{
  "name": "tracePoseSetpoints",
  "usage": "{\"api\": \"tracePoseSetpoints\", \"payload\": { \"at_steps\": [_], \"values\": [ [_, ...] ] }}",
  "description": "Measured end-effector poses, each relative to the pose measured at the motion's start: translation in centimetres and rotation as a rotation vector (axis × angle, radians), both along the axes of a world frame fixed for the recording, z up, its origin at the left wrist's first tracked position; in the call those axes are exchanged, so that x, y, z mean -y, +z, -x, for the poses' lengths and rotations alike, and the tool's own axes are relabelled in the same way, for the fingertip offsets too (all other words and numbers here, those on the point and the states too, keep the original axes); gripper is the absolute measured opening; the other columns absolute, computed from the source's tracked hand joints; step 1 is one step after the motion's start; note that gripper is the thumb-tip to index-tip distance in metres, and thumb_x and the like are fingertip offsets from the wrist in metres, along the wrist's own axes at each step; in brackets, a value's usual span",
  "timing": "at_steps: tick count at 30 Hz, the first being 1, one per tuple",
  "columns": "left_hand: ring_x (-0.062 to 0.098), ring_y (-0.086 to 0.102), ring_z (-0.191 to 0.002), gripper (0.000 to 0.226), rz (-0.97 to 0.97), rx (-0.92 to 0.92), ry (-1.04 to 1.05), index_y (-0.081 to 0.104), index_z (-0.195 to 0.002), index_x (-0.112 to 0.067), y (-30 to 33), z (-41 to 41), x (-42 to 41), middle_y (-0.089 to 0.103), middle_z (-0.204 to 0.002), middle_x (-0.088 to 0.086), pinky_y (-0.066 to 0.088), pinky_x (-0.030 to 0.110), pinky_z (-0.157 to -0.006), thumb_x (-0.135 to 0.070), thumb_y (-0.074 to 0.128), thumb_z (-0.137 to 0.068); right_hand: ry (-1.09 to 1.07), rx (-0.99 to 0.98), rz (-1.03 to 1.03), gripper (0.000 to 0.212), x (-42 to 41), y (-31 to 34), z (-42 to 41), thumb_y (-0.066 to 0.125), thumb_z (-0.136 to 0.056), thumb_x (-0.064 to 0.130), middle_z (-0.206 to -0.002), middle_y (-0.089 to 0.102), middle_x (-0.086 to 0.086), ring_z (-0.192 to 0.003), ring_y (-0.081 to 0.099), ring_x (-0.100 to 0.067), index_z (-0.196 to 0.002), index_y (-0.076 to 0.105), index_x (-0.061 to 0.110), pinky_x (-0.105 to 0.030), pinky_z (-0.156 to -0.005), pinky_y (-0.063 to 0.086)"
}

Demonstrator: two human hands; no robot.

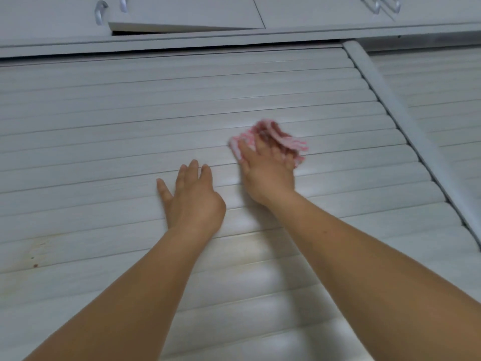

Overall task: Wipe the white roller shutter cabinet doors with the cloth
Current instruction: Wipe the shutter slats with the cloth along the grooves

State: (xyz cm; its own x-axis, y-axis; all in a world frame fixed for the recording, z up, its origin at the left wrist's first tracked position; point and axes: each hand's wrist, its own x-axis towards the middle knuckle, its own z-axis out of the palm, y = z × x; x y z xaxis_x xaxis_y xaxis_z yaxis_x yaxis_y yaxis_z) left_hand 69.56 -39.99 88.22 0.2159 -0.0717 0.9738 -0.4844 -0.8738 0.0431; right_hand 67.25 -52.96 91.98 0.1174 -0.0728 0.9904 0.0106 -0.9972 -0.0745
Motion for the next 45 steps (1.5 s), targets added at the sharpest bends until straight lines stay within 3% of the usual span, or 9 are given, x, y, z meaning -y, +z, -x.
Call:
{"api": "tracePoseSetpoints", "payload": {
  "at_steps": [3, 8, 19, 25, 33, 36, 38, 42, 45],
  "values": [
    [0.014, -0.002, -0.144, 0.059, -0.010, 0.033, 0.018, 0.012, -0.148, -0.020, -0.8, -0.2, 0.2, 0.003, -0.157, -0.006, -0.006, 0.058, -0.111, -0.017, 0.032, -0.093, 0.064, -0.104, 0.209, 0.046, -2.3, -1.0, -0.2, 0.024, -0.102, 0.040, -0.159, -0.002, 0.012, -0.145, -0.004, -0.018, -0.147, 0.016, 0.044, -0.048, -0.113, -0.009],
    [0.016, -0.005, -0.144, 0.059, 0.036, -0.010, 0.094, 0.007, -0.149, -0.019, -1.5, 0.2, 0.9, -0.001, -0.157, -0.003, -0.008, 0.064, -0.107, -0.019, 0.027, -0.093, 0.037, -0.187, 0.251, 0.045, -0.1, -1.4, 1.0, 0.021, -0.102, 0.045, -0.159, -0.004, 0.013, -0.146, -0.004, -0.018, -0.146, 0.012, 0.050, -0.050, -0.115, -0.008],
    [0.017, -0.009, -0.144, 0.058, 0.036, -0.039, 0.061, 0.002, -0.149, -0.023, -1.7, 0.1, 0.9, -0.005, -0.157, -0.005, -0.006, 0.068, -0.104, -0.021, 0.023, -0.096, -0.097, -0.053, -0.233, 0.049, 14.4, -1.6, 4.9, 0.022, -0.101, 0.044, -0.159, 0.004, 0.005, -0.145, 0.005, -0.029, -0.148, 0.011, 0.043, -0.055, -0.114, 0.006],
    [0.016, -0.006, -0.144, 0.056, 0.005, -0.015, 0.085, 0.003, -0.149, -0.029, -2.3, 0.3, 0.9, -0.005, -0.158, -0.005, -0.007, 0.064, -0.107, -0.018, 0.024, -0.098, -0.095, 0.112, -0.398, 0.048, 13.0, -4.7, 3.4, 0.023, -0.102, 0.036, -0.158, 0.015, 0.000, -0.142, 0.017, -0.029, -0.150, 0.017, 0.034, -0.050, -0.114, 0.013],
    [0.015, -0.004, -0.144, 0.056, -0.056, -0.006, 0.068, 0.008, -0.148, -0.031, -4.0, 0.9, 1.8, -0.003, -0.158, -0.005, -0.008, 0.063, -0.107, -0.017, 0.027, -0.098, -0.025, 0.130, -0.184, 0.054, 5.0, -9.1, 0.0, 0.019, -0.094, 0.041, -0.156, 0.024, 0.002, -0.144, 0.015, -0.021, -0.147, 0.028, 0.033, -0.050, -0.114, 0.015],
    [0.013, 0.002, -0.144, 0.051, -0.086, 0.068, 0.095, 0.015, -0.147, -0.028, -4.5, 1.0, 2.3, 0.006, -0.157, -0.006, -0.008, 0.062, -0.107, -0.022, 0.026, -0.098, -0.022, 0.142, 0.007, 0.051, 2.3, -11.1, -0.7, 0.032, -0.089, 0.035, -0.146, 0.043, -0.003, -0.133, 0.039, -0.029, -0.137, 0.050, 0.027, -0.055, -0.106, 0.032],
    [0.012, 0.006, -0.144, 0.050, -0.086, 0.088, 0.087, 0.019, -0.147, -0.028, -4.7, 1.1, 2.6, 0.010, -0.157, -0.007, -0.008, 0.061, -0.107, -0.022, 0.026, -0.098, 0.009, 0.147, 0.077, 0.047, 2.2, -11.9, -0.7, 0.037, -0.088, 0.032, -0.141, 0.049, -0.003, -0.124, 0.050, -0.030, -0.130, 0.058, 0.027, -0.049, -0.099, 0.041],
    [0.012, 0.007, -0.144, 0.049, -0.050, 0.068, 0.043, 0.020, -0.147, -0.026, -5.0, 1.1, 2.9, 0.012, -0.156, -0.006, -0.008, 0.063, -0.107, -0.023, 0.025, -0.098, 0.029, 0.135, 0.091, 0.050, 5.3, -11.7, 0.7, 0.032, -0.092, 0.032, -0.146, 0.044, -0.003, -0.128, 0.046, -0.032, -0.137, 0.050, 0.025, -0.051, -0.100, 0.038],
    [0.012, 0.003, -0.144, 0.050, -0.059, 0.056, 0.041, 0.015, -0.148, -0.026, -5.1, 1.1, 2.9, 0.008, -0.157, -0.006, -0.008, 0.064, -0.107, -0.022, 0.024, -0.098, -0.036, 0.146, -0.099, 0.051, 7.9, -11.5, 2.1, 0.030, -0.095, 0.030, -0.152, 0.033, -0.001, -0.135, 0.034, -0.032, -0.145, 0.037, 0.027, -0.045, -0.107, 0.030]
  ]
}}
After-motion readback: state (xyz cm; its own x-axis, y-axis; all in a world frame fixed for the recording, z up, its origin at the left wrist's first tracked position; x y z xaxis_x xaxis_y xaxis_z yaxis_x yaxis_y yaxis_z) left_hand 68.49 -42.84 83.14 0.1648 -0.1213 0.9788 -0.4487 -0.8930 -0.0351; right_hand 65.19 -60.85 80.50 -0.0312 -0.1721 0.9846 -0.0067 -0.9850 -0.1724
